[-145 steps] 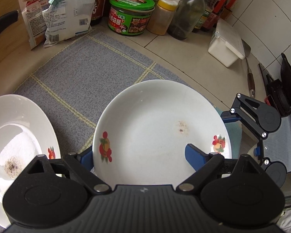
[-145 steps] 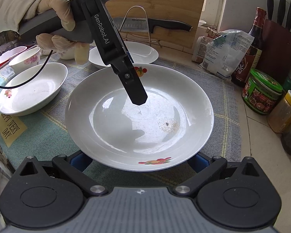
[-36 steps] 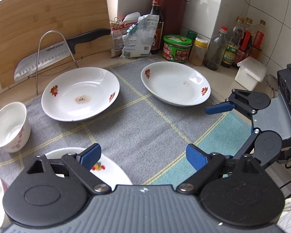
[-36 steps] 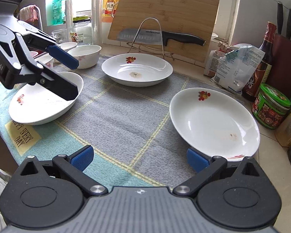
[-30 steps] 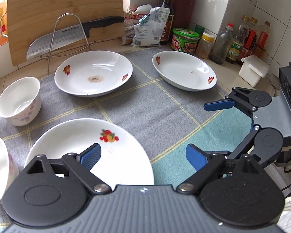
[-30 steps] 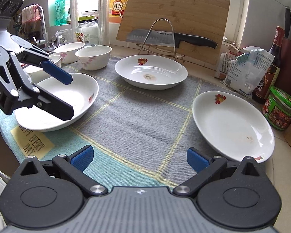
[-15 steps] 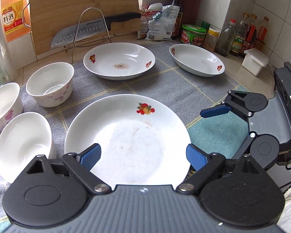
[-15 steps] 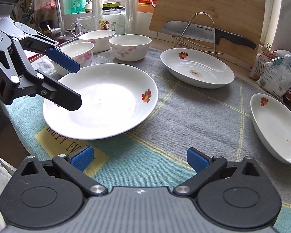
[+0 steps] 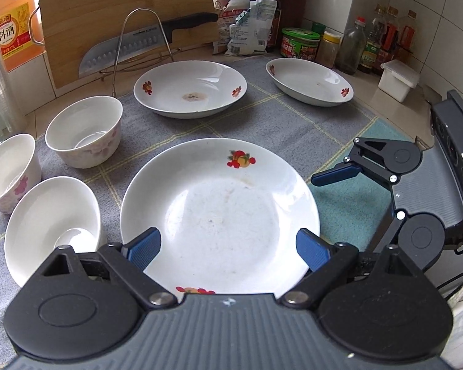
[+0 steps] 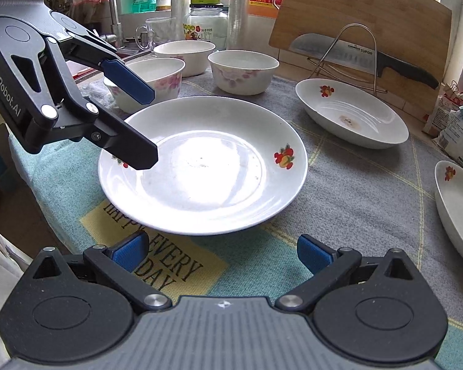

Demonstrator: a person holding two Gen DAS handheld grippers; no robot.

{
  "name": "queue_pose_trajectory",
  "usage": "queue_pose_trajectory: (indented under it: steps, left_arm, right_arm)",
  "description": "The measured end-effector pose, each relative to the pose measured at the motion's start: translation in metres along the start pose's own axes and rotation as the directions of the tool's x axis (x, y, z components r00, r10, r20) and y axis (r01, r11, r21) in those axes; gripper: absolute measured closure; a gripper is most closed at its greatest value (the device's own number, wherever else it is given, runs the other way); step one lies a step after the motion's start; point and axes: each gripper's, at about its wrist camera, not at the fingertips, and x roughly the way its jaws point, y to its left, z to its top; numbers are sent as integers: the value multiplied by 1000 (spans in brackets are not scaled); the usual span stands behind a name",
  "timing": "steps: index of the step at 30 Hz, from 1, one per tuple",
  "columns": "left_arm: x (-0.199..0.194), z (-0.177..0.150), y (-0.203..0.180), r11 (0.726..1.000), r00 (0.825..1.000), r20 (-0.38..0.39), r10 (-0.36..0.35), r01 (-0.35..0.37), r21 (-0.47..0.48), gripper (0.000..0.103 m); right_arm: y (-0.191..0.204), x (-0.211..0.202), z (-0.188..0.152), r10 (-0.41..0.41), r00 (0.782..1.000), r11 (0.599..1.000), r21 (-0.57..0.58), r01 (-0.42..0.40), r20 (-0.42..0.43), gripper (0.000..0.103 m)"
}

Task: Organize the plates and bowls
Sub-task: 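Move the right tool to another white plate and grasp its rim, then lift and carry the plate with the right tool toward the placed plate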

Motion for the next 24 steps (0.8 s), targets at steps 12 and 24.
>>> queue_pose_trajectory:
  steps: [12,24]
  left_arm:
    - [-11,-43,8,997,998,-10,61,-61,-39,9]
    - [19,-50,-8,997,997,30,77,-77,4,9]
  right_arm:
    - [-55,-18,1,-4,1000,992,124,5,-8,0]
    - [-60,23,31,168,983,963,225,-148,-71,0]
